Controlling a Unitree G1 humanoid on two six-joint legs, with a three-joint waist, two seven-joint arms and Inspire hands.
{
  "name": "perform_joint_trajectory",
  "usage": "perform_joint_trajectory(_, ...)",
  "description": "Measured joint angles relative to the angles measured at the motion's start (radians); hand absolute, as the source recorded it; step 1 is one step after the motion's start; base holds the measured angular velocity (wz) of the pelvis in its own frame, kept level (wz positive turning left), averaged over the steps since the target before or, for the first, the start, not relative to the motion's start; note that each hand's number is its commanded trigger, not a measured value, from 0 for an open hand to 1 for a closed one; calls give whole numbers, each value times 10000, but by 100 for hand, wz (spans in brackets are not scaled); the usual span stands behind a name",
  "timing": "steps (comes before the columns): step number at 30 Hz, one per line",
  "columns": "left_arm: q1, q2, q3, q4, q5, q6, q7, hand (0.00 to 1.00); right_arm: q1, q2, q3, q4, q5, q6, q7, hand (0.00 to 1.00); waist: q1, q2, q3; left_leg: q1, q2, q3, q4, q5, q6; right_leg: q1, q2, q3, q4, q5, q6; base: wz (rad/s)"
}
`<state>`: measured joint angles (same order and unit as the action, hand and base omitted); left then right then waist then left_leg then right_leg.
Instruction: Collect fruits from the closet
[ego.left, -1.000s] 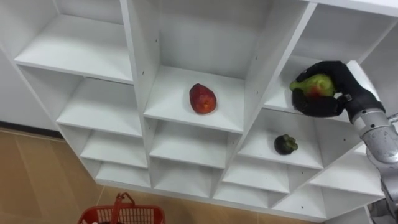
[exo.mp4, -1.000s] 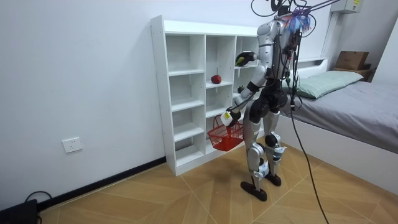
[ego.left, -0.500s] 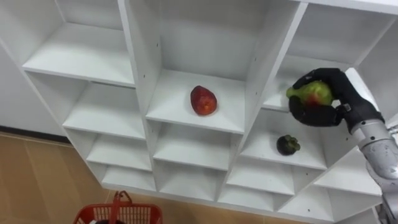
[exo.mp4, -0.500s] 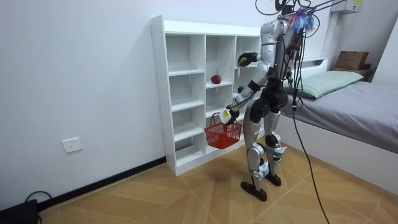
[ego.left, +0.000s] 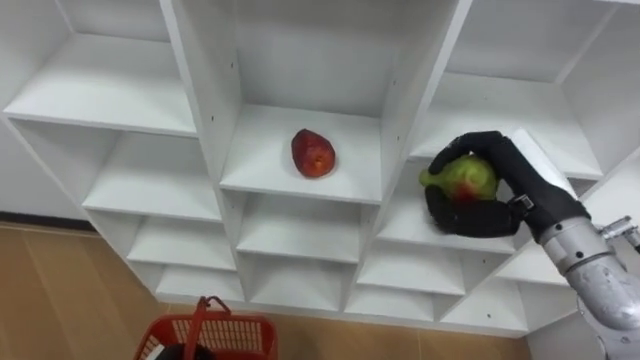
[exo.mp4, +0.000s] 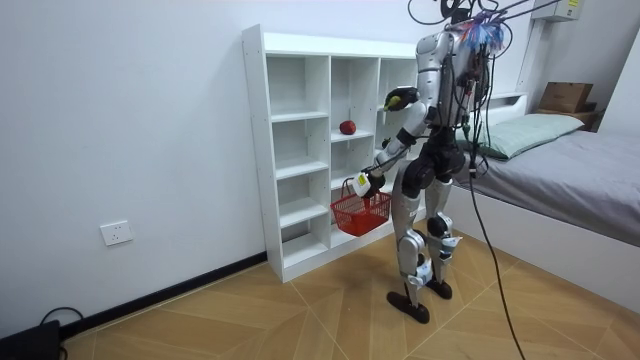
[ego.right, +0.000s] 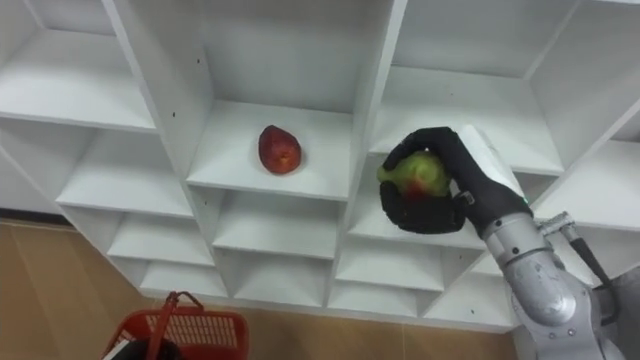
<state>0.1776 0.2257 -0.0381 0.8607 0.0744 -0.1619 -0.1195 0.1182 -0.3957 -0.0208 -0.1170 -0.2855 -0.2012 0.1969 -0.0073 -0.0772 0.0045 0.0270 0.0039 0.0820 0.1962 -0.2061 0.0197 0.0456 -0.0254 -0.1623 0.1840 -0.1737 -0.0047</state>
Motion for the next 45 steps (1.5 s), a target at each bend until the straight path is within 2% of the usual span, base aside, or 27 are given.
perform_joint_trajectory(5,-250,-24,-59,-2,-42,20,-19,100,1,281,2,-425,8,74,187,100,-27,-37,-29,-40,2,39,20,2,0,-109,-5,91,19,4,1,-2)
perform_joint_trajectory(11,-352,-76,-70,0,-38,22,-4,100,47,496,134,-424,13,109,422,100,-89,-18,-18,-69,35,143,-1,0,0,-156,23,211,31,9,-6,-6)
perform_joint_trajectory(14,-587,-98,-98,-29,-37,22,8,100,326,584,635,-386,1,123,529,100,-75,-10,-25,-171,69,195,16,-2,-4,-253,52,211,52,35,-42,-3)
perform_joint_trajectory(17,-642,-126,-191,-419,-37,22,28,100,661,796,1011,-176,-2,211,787,100,-68,56,8,-189,65,196,29,-2,-4,-274,51,223,54,39,-45,0)
perform_joint_trajectory(22,-1040,-123,-806,-905,-37,9,74,100,597,954,1320,367,-25,398,1069,100,-47,142,7,-579,57,187,174,2,4,-676,16,211,249,42,-39,0)
perform_joint_trajectory(26,-1220,-167,-1185,-980,-42,11,50,100,417,1088,1606,811,-24,406,1054,100,-57,154,8,-759,61,189,276,2,6,-859,-1,162,368,41,-38,0)
perform_joint_trajectory(31,-1373,-257,-1548,-1473,-473,-29,-87,100,150,1436,2160,1458,55,403,970,100,141,167,21,-1028,58,129,412,9,18,-1044,-34,45,398,41,-39,2)
perform_joint_trajectory(33,-1476,-284,-1634,-1548,-720,-67,-193,100,-84,1448,2387,1585,55,402,974,100,165,171,26,-1095,56,102,421,19,28,-1128,-58,-42,419,41,-39,10)
perform_joint_trajectory(40,-1546,-344,-1848,-1733,-1516,-201,-488,100,-523,1449,2571,2451,118,272,872,100,159,316,126,-1722,2,-296,757,22,38,-1484,-119,-330,514,41,-39,16)
perform_joint_trajectory(45,-1633,-343,-2148,-1732,-1510,-227,-487,100,-644,1441,2687,2945,66,270,643,100,178,428,152,-2226,-2,-290,940,37,51,-2003,-135,-319,729,40,-40,2)
